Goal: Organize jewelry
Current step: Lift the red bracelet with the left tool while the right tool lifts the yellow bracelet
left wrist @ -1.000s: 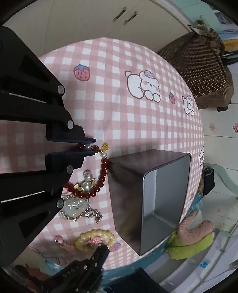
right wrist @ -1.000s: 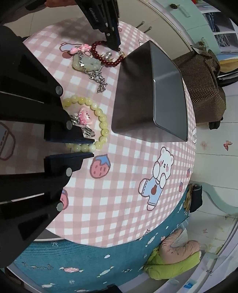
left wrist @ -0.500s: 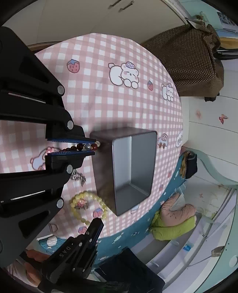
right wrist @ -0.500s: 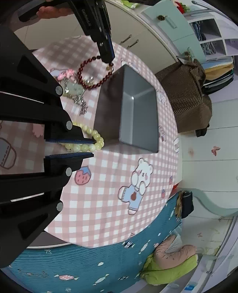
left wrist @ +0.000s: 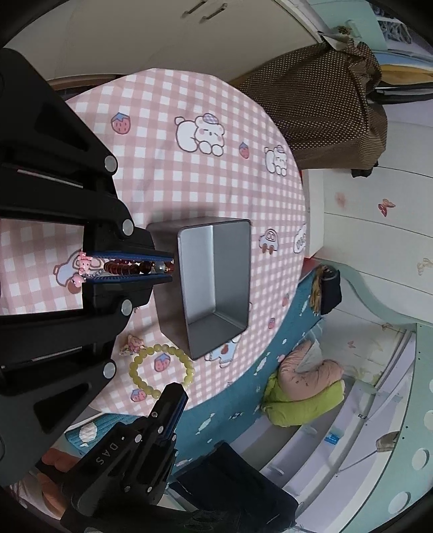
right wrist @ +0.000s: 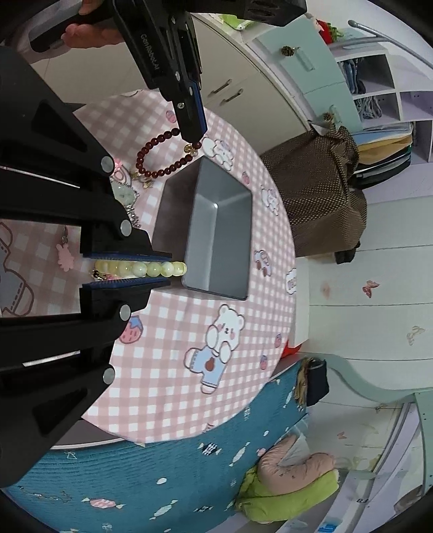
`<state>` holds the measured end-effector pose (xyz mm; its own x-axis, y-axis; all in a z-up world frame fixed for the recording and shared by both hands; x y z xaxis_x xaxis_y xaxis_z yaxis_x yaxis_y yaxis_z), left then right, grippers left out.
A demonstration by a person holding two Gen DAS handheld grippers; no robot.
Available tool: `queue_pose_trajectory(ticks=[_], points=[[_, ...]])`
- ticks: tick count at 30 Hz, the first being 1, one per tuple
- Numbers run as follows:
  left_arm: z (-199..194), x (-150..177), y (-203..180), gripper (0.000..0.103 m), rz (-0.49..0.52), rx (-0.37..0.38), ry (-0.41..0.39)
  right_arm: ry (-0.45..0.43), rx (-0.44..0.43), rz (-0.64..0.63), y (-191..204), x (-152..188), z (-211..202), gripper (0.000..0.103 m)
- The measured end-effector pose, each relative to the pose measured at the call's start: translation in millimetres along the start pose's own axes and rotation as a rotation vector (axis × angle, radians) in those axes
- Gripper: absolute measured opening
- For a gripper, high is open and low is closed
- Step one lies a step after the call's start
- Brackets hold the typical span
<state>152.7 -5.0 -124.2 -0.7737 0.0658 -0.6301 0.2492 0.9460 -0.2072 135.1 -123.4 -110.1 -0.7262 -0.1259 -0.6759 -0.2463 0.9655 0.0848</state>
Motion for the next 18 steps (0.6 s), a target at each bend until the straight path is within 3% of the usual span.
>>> queue_pose_trajectory(ticks=[12, 18], points=[[-32.9, -50.7, -14.6, 0.008, 0.032, 0.003, -0.120, -0.108, -0.023, -0.040, 14.1, -46.3, -17.9, 0.009], [-21.3, -70.1, -16.5, 0.008, 0.030, 0.009, -0.121, -0.105, -0.041, -0.062, 21.6, -65.3, -2.7, 0.009]])
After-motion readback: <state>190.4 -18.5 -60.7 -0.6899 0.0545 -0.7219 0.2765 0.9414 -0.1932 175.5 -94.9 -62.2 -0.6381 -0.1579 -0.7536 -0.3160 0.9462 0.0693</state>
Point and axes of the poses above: each gripper's, at about its wrist camera, not at the fingertips, and z roughly the way its jaws point, y to its left, x to its underside, the point moved 9 cm from there along z, roughly the way its jaws point, and after that the axes turned 4 degrees about y, right-handed, at the moved point
